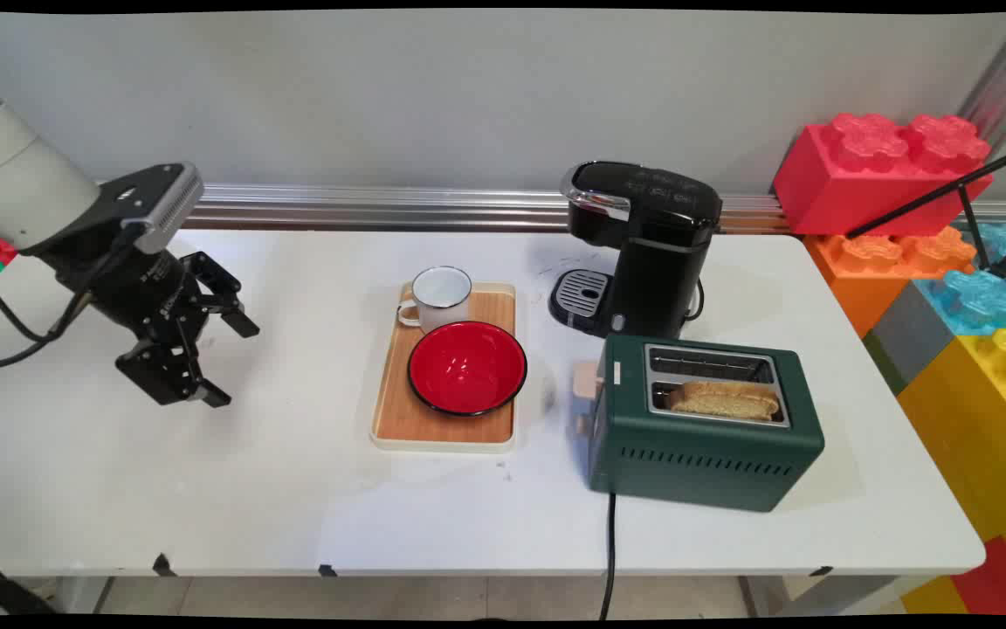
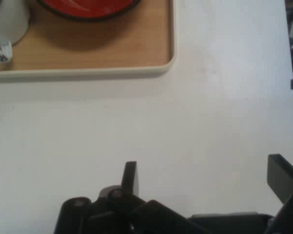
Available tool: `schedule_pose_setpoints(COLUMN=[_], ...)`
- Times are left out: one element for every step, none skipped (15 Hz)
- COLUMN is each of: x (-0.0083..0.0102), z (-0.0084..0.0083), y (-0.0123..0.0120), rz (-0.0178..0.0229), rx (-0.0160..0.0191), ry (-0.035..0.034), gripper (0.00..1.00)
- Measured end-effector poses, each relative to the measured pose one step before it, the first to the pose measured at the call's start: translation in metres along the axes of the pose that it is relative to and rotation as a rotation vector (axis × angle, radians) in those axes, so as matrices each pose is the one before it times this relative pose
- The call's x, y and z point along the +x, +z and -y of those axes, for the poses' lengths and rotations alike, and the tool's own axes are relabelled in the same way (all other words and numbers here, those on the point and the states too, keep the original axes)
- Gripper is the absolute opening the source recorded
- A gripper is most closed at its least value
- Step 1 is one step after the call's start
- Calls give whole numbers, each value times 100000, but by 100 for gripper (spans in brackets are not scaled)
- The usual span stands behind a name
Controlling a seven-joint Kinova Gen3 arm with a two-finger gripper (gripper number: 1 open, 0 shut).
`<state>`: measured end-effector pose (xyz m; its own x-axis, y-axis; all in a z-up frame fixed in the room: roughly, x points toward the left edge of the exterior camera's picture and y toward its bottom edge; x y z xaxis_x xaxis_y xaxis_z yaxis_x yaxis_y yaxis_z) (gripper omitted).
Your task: Press the toaster switch
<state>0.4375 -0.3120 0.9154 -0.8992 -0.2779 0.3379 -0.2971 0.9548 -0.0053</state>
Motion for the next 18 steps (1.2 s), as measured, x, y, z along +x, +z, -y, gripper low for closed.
schedule_pose_setpoints(x=[-14,198,467,633,692,898,892,707,685,499,286,404,249,318,315,304,333,226], z=[225,185,261,262,245,301,308,300,365,316,226,363,259,264,218,210,288,224], y=[78,93,144,172,153,186,184,141,143,121,80,122,84,186,225,315,458,371], rz=[-1742,-1986,-2896,-2737,-2344,-2412,-2304,-1915,-1984,-1455,-852,-1433,-1133,-1683,-1935,-2166,-2350,-1710], rx=[-28,-33,-55,44,163,98,128,139,289,249,141,223,115,-600,-759,-867,-562,-334], ry=[194,227,296,492,547,1005,1136,985,955,752,500,670,445,452,367,322,438,342], gripper=[100,100,100,100,100,100,100,100,100,100,100,100,100,100,100,100,100,100])
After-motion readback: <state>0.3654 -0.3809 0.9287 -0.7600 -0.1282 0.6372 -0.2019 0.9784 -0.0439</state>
